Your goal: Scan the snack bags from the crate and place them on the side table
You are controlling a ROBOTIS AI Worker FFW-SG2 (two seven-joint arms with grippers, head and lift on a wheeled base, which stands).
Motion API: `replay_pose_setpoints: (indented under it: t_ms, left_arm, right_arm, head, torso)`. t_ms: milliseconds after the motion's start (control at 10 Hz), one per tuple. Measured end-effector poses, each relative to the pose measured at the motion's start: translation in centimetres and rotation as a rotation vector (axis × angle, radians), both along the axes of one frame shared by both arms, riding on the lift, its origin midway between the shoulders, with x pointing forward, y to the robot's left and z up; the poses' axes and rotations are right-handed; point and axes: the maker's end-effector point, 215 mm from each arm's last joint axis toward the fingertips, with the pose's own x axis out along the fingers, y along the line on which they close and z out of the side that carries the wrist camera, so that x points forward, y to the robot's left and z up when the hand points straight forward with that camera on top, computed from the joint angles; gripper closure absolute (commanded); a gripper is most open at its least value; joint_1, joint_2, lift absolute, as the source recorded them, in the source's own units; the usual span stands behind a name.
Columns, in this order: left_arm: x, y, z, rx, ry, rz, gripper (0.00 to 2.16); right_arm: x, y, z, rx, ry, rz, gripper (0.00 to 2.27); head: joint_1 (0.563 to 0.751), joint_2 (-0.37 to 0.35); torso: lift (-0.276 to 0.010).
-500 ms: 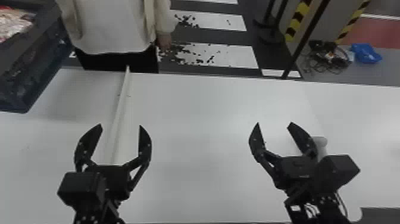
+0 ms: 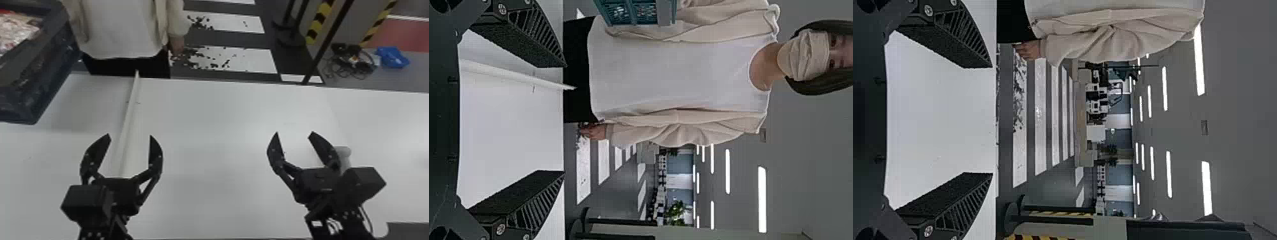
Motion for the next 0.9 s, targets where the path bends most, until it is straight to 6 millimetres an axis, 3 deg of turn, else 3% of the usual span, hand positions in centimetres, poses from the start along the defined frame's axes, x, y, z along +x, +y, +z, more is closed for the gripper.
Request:
replay_pose_setpoints:
  t_ms: [900]
  left_arm:
    - [-0.1, 0.02, -0.12, -0.001, 0.003, 0.0, 0.11]
  right_arm:
    - [0.06, -0.16, 0.13, 0.003, -0.014, -0.003, 0.11]
  head:
    - [0.695, -0.109]
  torso:
    - [-0.094]
